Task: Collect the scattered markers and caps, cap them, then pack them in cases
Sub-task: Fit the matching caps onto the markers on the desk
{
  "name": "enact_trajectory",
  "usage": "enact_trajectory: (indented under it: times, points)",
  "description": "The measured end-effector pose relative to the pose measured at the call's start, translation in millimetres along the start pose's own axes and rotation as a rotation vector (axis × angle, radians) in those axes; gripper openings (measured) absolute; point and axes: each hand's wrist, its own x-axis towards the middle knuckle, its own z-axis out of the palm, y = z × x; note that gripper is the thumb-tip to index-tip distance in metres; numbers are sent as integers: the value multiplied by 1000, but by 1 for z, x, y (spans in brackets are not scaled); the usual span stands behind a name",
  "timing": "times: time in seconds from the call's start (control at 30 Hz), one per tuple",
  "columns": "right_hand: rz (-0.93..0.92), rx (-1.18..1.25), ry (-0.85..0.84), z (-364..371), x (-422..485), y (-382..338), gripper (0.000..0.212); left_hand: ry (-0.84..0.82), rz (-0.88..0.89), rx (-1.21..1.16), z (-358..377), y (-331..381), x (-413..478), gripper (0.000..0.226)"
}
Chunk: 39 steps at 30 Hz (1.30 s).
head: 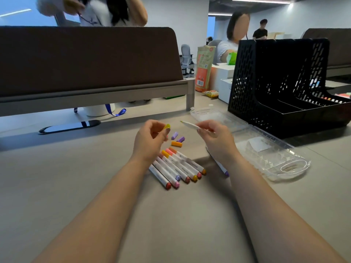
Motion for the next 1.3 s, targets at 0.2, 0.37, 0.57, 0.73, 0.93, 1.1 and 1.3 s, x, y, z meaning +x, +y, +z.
enact_trajectory:
  times: [0.2,0.37,0.57,0.73,0.93,1.1,1.3]
  points:
    - [-72,-331,-15,2,-2,-3,14,-31,1,12,0,-13,1,12]
    - [-68,-386,-28,2,-1,-1,16,-33,27,-23,0,-13,2,11]
    - [-90,-413,-47,3,-2,-4,17,-85,68,-39,3,-9,0,14]
    - [-141,-401,-70,5,-5,-8,15,-128,103,-9,6,-5,-2,14]
    - [-123,-308,-104,4,-2,-10,10,-230,73,-73,0,-2,1,10]
    - [-72,-357,-140,-2,-4,-13,13,-165,80,9,2,-7,2,15]
    - [85,-610,-245,1,-6,-8,20,81,105,306,0,-23,10,28]
